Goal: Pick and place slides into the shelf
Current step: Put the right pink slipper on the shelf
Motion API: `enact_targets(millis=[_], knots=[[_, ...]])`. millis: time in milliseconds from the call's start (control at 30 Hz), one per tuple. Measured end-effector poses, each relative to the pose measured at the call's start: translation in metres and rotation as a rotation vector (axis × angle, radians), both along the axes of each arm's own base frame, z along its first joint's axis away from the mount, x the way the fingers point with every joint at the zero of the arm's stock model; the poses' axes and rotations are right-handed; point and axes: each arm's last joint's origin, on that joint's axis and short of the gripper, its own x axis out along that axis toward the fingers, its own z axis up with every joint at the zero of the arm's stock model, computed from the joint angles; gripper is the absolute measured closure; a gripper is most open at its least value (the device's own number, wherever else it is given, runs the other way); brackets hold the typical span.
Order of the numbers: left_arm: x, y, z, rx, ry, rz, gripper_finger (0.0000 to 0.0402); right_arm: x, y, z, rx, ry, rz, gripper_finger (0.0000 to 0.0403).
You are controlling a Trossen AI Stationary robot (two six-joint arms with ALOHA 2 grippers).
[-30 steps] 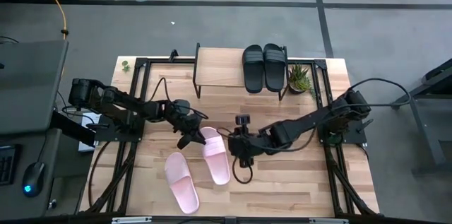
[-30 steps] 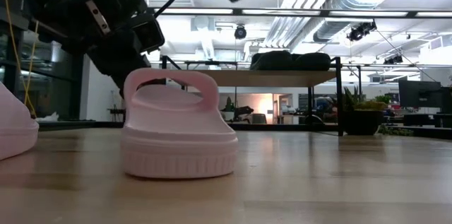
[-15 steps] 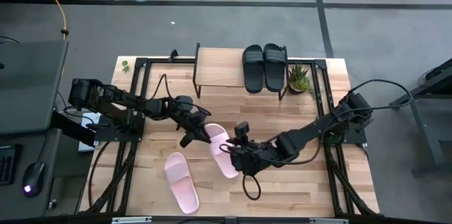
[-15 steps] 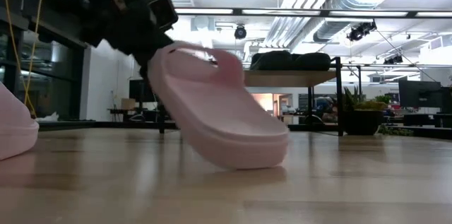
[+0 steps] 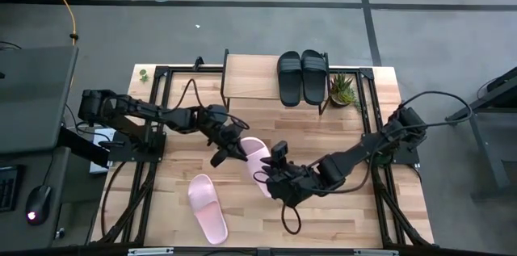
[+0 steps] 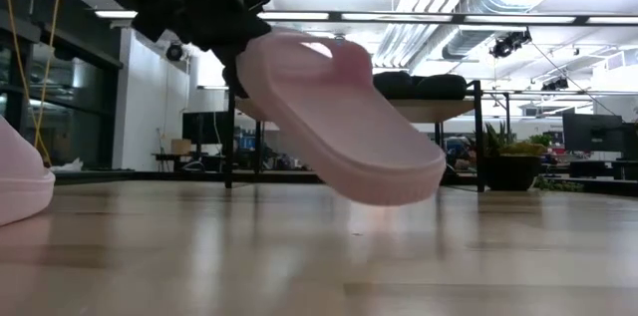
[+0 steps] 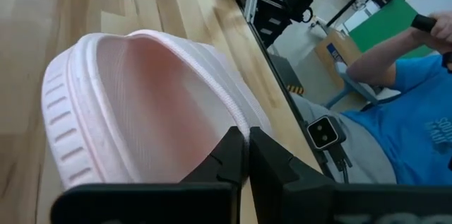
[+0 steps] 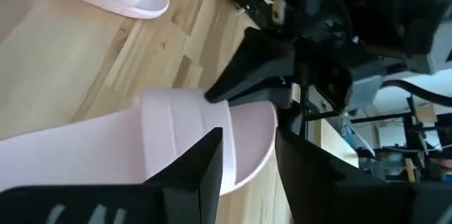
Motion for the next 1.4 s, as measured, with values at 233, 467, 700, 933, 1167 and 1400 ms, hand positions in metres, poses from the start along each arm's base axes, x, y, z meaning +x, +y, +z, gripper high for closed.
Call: enact_targets(millis=[233, 467, 700, 933, 1167, 1400], knots=[[0.005, 0.001, 0.014, 0.007, -0.040, -0.001, 0.0399, -0.008, 0.012, 0.001, -0.061, -0.015, 0.009, 0.0280], [0.018, 0.003, 0.044, 0.019, -0.116, -0.005, 0.0399, -0.014, 0.022, 0.002, -0.145, -0.028, 0.007, 0.0280], [0.027, 0.005, 0.072, 0.051, -0.107, -0.020, 0.0399, -0.020, 0.029, 0.003, -0.191, -0.030, 0.020, 0.0280], [0.030, 0.005, 0.092, 0.070, -0.100, -0.028, 0.0399, -0.021, 0.029, 0.002, -0.204, -0.015, 0.020, 0.0280], [0.031, 0.005, 0.097, 0.078, -0.095, -0.034, 0.0399, -0.022, 0.029, 0.002, -0.227, -0.019, 0.002, 0.0280], [0.031, 0.001, 0.096, 0.068, -0.080, -0.049, 0.0399, -0.025, 0.026, -0.001, -0.240, 0.010, -0.014, 0.0280]])
